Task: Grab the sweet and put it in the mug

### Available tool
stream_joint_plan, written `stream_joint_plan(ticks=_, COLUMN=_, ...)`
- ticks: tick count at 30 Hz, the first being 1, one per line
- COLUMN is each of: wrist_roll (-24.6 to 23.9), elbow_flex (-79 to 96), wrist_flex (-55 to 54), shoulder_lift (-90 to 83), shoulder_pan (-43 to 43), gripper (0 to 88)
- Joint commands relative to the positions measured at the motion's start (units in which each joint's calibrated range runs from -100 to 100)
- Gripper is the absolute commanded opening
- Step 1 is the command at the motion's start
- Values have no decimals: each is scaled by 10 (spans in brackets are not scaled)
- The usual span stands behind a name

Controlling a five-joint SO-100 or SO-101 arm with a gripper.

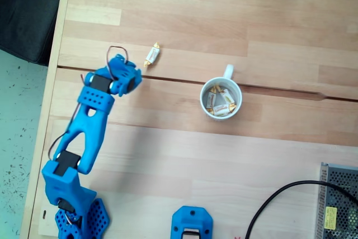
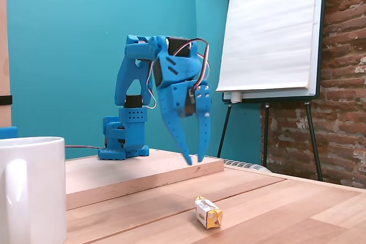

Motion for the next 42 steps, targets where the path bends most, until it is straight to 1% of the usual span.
stream_joint_plan(ticks=1, wrist_roll=1, elbow_flex=-61, wrist_flex=-4, shoulder_lift=13, shoulder_pan=32, gripper=35)
stream_joint_plan(ticks=4, wrist_roll=1, elbow_flex=-99, wrist_flex=-5, shoulder_lift=38, shoulder_pan=53, gripper=51)
stream_joint_plan(ticks=7, wrist_roll=11, elbow_flex=-149, wrist_flex=-4, shoulder_lift=61, shoulder_pan=63, gripper=100)
stream_joint_plan(ticks=9, wrist_roll=23, elbow_flex=-169, wrist_flex=-4, shoulder_lift=73, shoulder_pan=65, gripper=138)
stream_joint_plan(ticks=14, wrist_roll=68, elbow_flex=-191, wrist_flex=-4, shoulder_lift=84, shoulder_pan=60, gripper=198)
stream_joint_plan(ticks=17, wrist_roll=92, elbow_flex=-191, wrist_flex=-4, shoulder_lift=88, shoulder_pan=58, gripper=204)
stream_joint_plan(ticks=20, wrist_roll=105, elbow_flex=-190, wrist_flex=-4, shoulder_lift=89, shoulder_pan=57, gripper=204)
stream_joint_plan(ticks=23, wrist_roll=104, elbow_flex=-190, wrist_flex=-4, shoulder_lift=90, shoulder_pan=49, gripper=204)
stream_joint_plan(ticks=29, wrist_roll=86, elbow_flex=-200, wrist_flex=-4, shoulder_lift=125, shoulder_pan=9, gripper=204)
stream_joint_plan(ticks=34, wrist_roll=80, elbow_flex=-200, wrist_flex=-4, shoulder_lift=154, shoulder_pan=4, gripper=204)
stream_joint_plan(ticks=38, wrist_roll=85, elbow_flex=-202, wrist_flex=-4, shoulder_lift=151, shoulder_pan=9, gripper=204)
stream_joint_plan(ticks=42, wrist_roll=85, elbow_flex=-240, wrist_flex=-4, shoulder_lift=162, shoulder_pan=16, gripper=204)
